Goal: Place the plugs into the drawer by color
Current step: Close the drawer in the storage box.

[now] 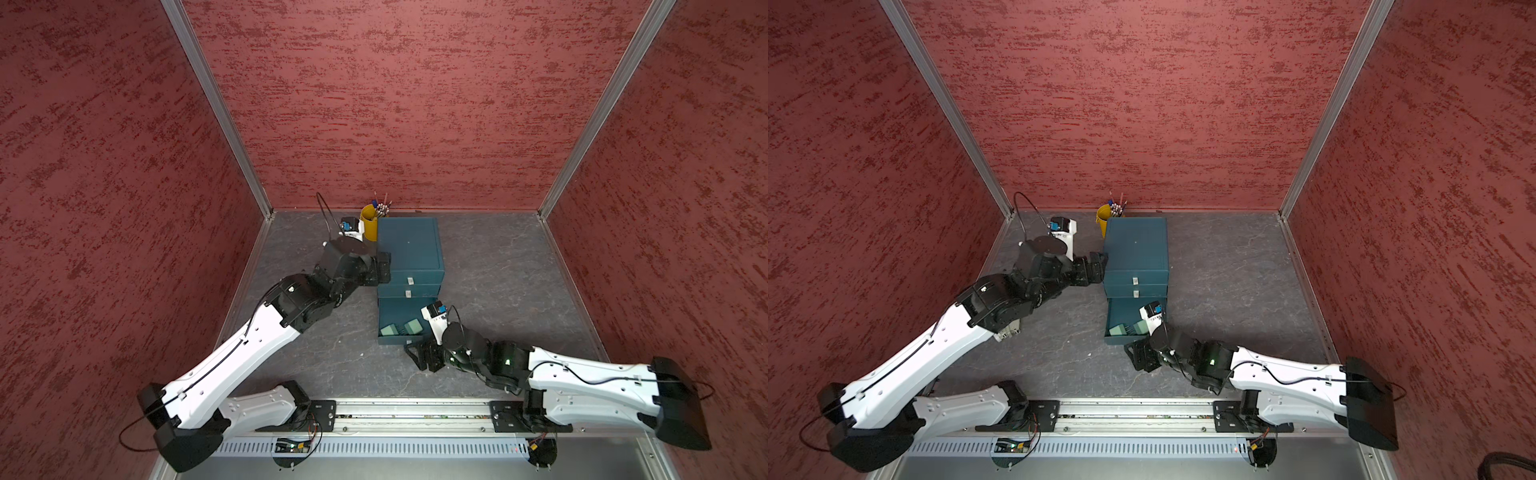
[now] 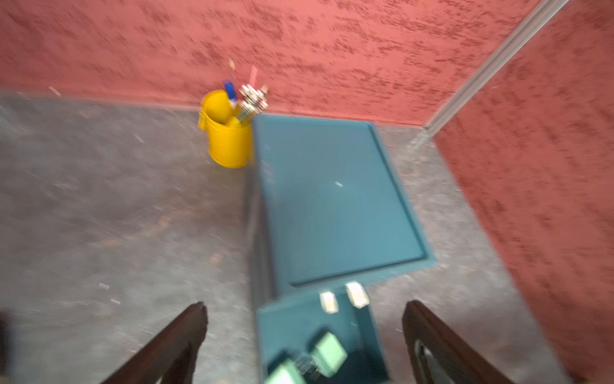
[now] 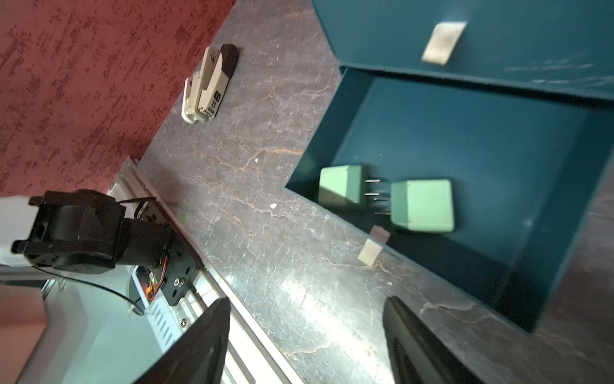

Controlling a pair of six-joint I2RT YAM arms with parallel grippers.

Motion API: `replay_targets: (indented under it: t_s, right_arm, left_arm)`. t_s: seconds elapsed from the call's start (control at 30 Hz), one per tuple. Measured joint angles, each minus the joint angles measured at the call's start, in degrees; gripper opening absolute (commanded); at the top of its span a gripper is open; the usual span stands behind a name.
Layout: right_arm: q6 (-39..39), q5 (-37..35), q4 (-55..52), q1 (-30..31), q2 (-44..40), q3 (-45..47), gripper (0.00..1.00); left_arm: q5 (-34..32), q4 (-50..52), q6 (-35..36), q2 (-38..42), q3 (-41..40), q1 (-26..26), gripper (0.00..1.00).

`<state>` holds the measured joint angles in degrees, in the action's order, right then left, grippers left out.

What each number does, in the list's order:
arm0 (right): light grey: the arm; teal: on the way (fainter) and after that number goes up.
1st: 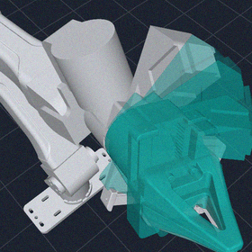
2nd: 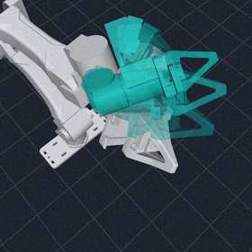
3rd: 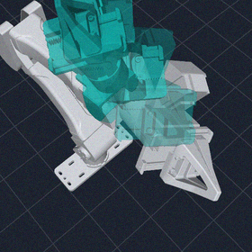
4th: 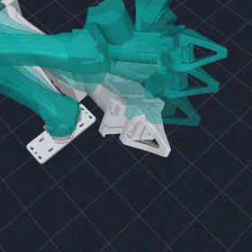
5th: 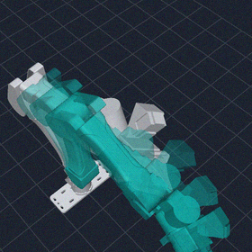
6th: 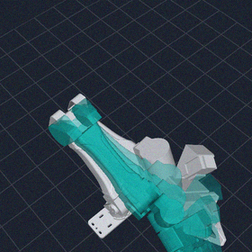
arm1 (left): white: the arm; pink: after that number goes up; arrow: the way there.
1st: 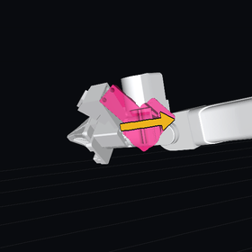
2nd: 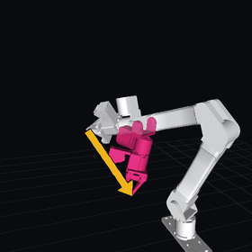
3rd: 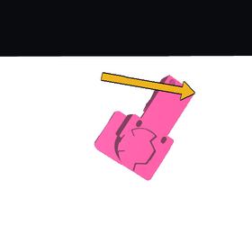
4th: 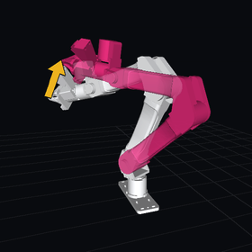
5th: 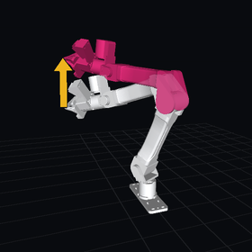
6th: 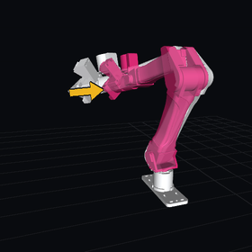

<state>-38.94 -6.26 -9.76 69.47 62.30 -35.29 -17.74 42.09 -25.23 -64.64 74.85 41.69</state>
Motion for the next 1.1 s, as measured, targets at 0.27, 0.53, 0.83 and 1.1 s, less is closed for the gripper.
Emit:
replay_targets:
  t_s: [0.27,0.53,0.83,1.1]
  right_arm:
    - [-6.0,0.1,8.8,0.7,6.8,2.3,0.84]
    - [-10.5,-7.0,14.2,1.4,12.7,4.3,0.87]
    - [-10.9,-14.1,21.2,2.4,17.7,4.3,0.91]
    - [-8.4,-17.7,23.8,2.4,20.8,4.2,0.93]
  left_arm:
    - [8.9,-0.3,3.4,-6.2,2.4,-6.6,1.00]
    - [13.8,-2.0,4.7,-14.7,3.8,-9.0,1.00]
    - [16.7,-3.3,4.5,-16.6,3.2,-9.2,0.92]
    - [18.5,-3.5,4.5,-16.6,-0.1,-9.2,0.85]
